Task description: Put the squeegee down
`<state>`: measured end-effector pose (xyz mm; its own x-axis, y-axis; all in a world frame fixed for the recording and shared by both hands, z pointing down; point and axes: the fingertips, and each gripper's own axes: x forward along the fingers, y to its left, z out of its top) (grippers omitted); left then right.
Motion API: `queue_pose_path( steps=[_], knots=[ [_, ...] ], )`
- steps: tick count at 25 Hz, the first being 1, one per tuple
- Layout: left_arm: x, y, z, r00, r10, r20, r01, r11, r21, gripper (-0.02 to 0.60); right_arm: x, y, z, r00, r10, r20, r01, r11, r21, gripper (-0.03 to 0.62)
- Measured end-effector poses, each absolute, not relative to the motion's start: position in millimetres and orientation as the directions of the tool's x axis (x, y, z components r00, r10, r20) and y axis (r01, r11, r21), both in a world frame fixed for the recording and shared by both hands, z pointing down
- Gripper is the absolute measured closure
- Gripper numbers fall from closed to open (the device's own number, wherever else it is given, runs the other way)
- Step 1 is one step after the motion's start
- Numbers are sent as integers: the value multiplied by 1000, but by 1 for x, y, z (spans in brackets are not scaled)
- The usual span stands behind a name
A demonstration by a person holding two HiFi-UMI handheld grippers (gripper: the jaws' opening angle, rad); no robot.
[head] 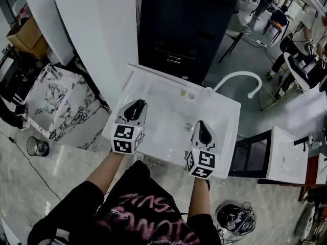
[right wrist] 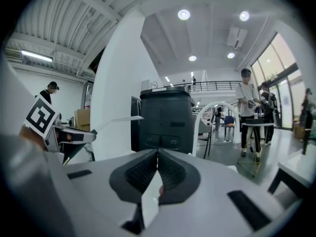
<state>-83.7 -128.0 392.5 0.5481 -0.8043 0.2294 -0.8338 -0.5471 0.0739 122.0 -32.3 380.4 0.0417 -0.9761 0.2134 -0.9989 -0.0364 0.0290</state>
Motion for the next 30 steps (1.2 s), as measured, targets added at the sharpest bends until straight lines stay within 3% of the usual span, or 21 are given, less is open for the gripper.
queue_pose_path(
  steps=[30],
  knots=[
    [-73, -243, 436, 617, -721, 315, -781, -610, 134, 486, 115, -143, 399, 183, -936, 300, -982, -186, 20, 572]
  ],
)
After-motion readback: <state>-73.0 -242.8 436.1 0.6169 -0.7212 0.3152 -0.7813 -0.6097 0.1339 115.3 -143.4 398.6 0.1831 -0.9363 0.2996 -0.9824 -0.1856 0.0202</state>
